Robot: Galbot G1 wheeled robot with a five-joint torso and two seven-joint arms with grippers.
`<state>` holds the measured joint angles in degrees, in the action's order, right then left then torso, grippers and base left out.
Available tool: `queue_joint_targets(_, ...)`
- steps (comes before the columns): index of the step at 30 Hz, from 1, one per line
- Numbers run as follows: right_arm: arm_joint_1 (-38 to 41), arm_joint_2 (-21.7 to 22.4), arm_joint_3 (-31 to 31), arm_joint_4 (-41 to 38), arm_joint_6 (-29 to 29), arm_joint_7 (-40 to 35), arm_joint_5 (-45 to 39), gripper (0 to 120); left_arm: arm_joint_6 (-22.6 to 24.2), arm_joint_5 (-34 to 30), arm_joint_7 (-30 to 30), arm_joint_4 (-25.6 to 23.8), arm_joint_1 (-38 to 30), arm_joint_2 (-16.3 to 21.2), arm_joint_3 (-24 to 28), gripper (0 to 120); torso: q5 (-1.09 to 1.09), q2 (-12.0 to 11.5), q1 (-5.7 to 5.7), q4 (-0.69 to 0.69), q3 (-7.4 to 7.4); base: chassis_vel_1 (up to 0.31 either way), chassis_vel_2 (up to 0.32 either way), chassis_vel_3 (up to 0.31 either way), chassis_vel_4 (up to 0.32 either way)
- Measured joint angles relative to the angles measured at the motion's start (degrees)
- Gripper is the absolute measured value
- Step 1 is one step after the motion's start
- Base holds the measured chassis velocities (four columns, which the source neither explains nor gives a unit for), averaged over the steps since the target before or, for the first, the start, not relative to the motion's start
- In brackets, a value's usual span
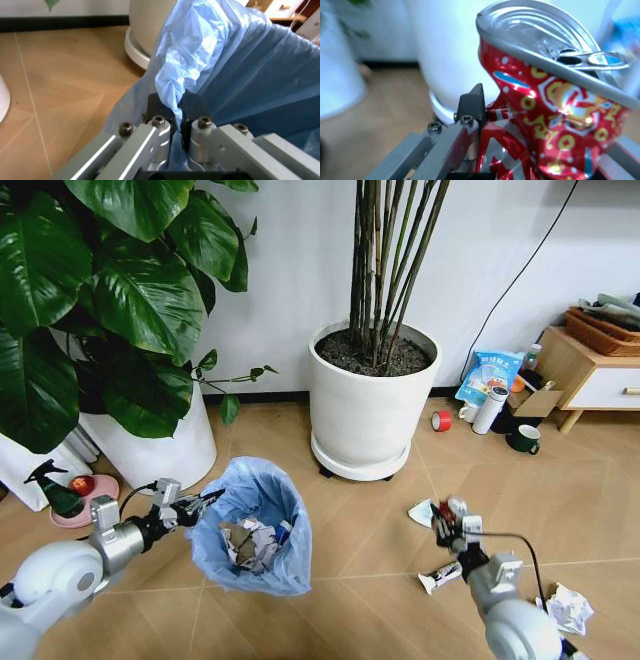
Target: Pick up the trash bin and place the garbage on the floor into it.
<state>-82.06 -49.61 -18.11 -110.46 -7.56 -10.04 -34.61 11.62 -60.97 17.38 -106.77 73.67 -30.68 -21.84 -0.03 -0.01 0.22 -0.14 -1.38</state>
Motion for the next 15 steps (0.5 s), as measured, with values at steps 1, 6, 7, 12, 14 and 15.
queue_joint_targets(1, 2.54, 0.96, 1.26, -0.04, -0.84, 1.61, -1.32, 14, -0.02, -0.05, 0.02, 0.57, -1.86, -0.19, 1.34, 0, 0.0, 0.0, 0.0, 0.01, 0.0, 0.0, 0.0, 0.0, 0.0)
queue_joint_targets(6, 12.64, 2.87, 7.56, 0.19, -2.04, 5.18, -5.87, 14, -0.02, -0.52, -0.41, 2.56, -8.57, -1.66, 7.07, 0, 0.01, 0.0, 0.0, 0.01, 0.0, 0.0, 0.0, 0.0, 0.0)
queue_joint_targets(7, 14.91, 3.01, 9.13, 0.46, -2.24, 5.6, -6.37, 14, -0.01, -0.56, -0.66, 3.19, -10.09, -2.22, 8.6, 0, -0.01, 0.0, 0.0, 0.01, 0.0, 0.0, 0.0, 0.0, 0.0)
queue_joint_targets(12, 21.72, 3.12, 13.79, 1.71, -3.55, 7.7, -7.8, 14, 0.21, -1.09, -1.76, 4.5, -13.74, -3.48, 12.75, 0, -0.01, 0.0, 0.01, 0.01, -0.01, 0.0, 0.0, 0.0, 0.0)
queue_joint_targets(14, 23.52, 3.16, 15.18, 2.01, -4.23, 8.6, -8.55, 14, 0.27, -1.29, -2.07, 4.76, -14.47, -3.55, 13.75, 0, -0.01, 0.0, 0.0, 0.01, 0.0, 0.0, 0.0, 0.0, 0.0)
queue_joint_targets(15, 25.98, 3.16, 16.94, 2.34, -5.21, 10.23, -9.58, 14, 0.33, -1.42, -2.31, 5.11, -15.1, -3.54, 14.84, 0, 0.0, 0.0, 0.0, 0.0, 0.0, 0.0, 0.0, 0.0, 0.0)
